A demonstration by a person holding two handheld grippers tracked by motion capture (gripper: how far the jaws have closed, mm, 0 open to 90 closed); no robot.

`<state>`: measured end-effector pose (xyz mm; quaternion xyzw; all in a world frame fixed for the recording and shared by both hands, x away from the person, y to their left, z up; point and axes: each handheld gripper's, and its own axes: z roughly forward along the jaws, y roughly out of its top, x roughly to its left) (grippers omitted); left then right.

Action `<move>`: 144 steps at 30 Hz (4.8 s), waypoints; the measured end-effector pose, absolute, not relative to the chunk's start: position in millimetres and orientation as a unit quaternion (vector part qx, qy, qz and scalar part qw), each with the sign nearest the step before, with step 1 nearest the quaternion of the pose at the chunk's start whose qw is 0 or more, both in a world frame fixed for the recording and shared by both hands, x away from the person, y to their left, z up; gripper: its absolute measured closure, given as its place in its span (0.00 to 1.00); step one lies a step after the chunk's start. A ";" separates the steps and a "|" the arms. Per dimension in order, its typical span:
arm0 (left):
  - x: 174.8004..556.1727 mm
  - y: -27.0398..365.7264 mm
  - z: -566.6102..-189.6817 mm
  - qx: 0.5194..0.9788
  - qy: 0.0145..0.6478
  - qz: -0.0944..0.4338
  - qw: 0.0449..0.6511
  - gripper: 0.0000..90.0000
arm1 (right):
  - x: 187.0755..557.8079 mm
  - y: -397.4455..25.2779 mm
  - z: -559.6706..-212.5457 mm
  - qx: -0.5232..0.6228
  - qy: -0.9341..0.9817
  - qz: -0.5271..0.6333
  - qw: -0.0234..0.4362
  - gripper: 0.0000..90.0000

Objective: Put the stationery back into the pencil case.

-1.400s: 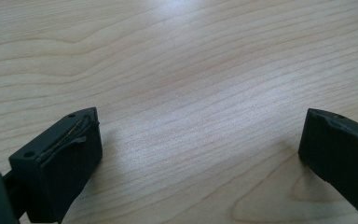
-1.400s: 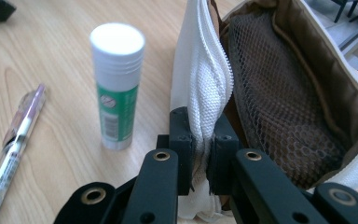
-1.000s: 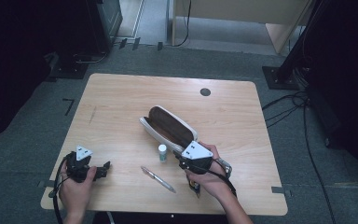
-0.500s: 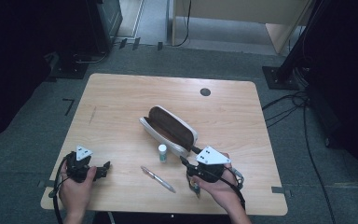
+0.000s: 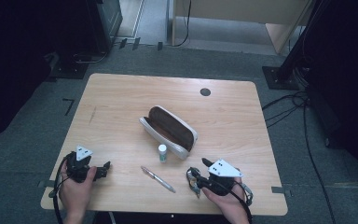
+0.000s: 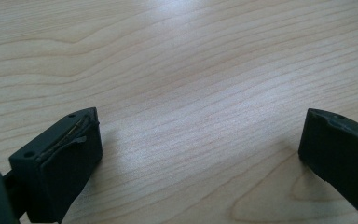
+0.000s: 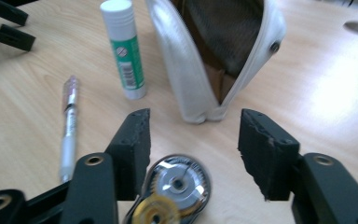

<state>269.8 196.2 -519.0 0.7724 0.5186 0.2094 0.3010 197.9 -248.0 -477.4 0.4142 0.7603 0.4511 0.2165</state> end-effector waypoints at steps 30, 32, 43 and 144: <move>269.8 196.2 -519.0 0.772 0.519 0.209 0.301 0.00 | 221.5 -166.3 -465.1 0.395 0.755 0.496 0.169 0.60; 269.8 196.2 -519.0 0.772 0.519 0.209 0.301 0.00 | 224.2 -162.8 -463.7 0.396 0.754 0.494 0.176 0.59; 269.8 196.2 -518.9 0.772 0.519 0.209 0.301 0.00 | 234.3 -148.2 -464.9 0.413 0.748 0.481 0.195 0.56; 269.9 196.3 -518.9 0.772 0.519 0.209 0.301 0.00 | 254.4 -158.7 -366.2 0.387 0.701 0.530 0.278 0.73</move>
